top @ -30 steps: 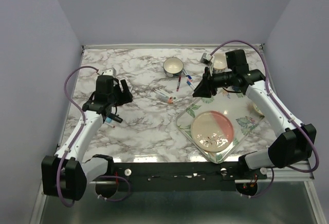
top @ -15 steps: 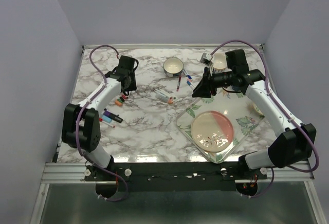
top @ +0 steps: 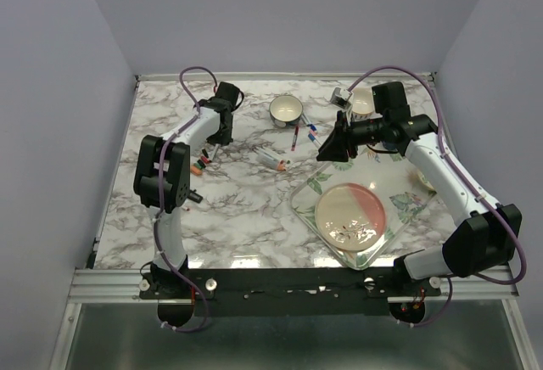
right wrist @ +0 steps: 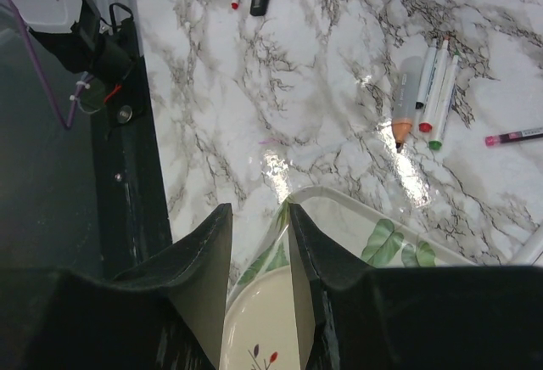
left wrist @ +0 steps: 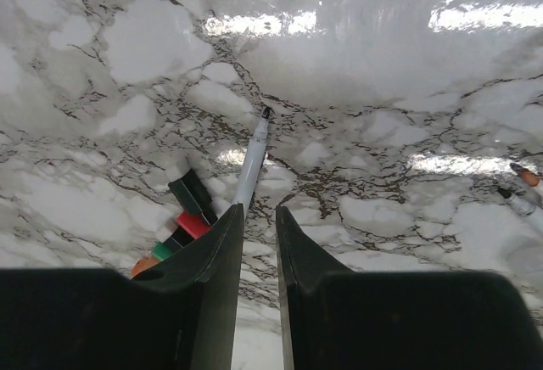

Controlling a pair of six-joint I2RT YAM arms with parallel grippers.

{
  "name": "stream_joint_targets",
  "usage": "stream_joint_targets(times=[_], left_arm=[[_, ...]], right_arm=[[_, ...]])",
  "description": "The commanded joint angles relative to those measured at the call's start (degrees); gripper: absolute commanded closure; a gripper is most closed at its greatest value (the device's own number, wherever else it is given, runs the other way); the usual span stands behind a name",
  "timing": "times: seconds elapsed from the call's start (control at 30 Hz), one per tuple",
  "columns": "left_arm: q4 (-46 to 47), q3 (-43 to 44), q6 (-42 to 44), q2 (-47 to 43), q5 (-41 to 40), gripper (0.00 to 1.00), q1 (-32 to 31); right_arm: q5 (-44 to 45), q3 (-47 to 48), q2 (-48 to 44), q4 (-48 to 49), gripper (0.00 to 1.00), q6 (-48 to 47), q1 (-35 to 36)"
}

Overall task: Open the pen caps
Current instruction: Grab a pen on the table with the right arm

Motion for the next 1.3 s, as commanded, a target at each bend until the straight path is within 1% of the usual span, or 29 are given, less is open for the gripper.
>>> stream_joint_targets(times=[0.0, 0.33, 0.6, 0.7, 0.73, 0.83, 0.87, 1.1, 1.27], left_arm=[[-3.7, 3.1, 2.4, 2.4, -1.4, 0.71, 0.1], [-5.4, 4.4, 2.7, 5.7, 1.4, 0.69, 2.0], [-5.9, 4.0, 2.3, 6.1, 7.1, 0.69, 2.6], [-6.1, 3.5, 2.0, 6.3, 7.9, 0.70, 2.6], [-6.1, 3.4, 1.7, 6.4, 8.2, 0.71, 2.6], [-6.1, 2.5, 1.0, 6.5, 8.9, 0.81, 2.6], [-6.0, 2.2, 0.9, 6.5, 9.4, 0.83, 2.6], [-5.0, -0.2, -0.3, 4.7, 9.6, 0.84, 1.6], [-3.5, -0.7, -0.6, 0.2, 11.9, 0.83, 1.1]], right_arm=[[-1.4, -0.5, 0.3, -1.0, 0.60, -1.0, -0.1], [-1.2, -0.6, 0.7, -1.3, 0.60, -1.3, -0.2], [-1.3, -0.6, 0.8, -1.3, 0.60, -1.3, -0.2], [-1.3, -0.5, 0.7, -1.3, 0.60, -1.4, -0.2], [-1.4, -0.6, 0.7, -1.3, 0.60, -1.4, -0.2], [-1.4, -0.6, 0.4, -1.3, 0.60, -1.4, -0.2], [-1.5, -0.6, 0.3, -1.4, 0.60, -1.3, -0.2], [-1.8, -0.6, -0.2, -1.4, 0.60, -1.4, -0.2], [-2.1, -0.7, -0.4, -1.4, 0.60, -1.5, -0.2]])
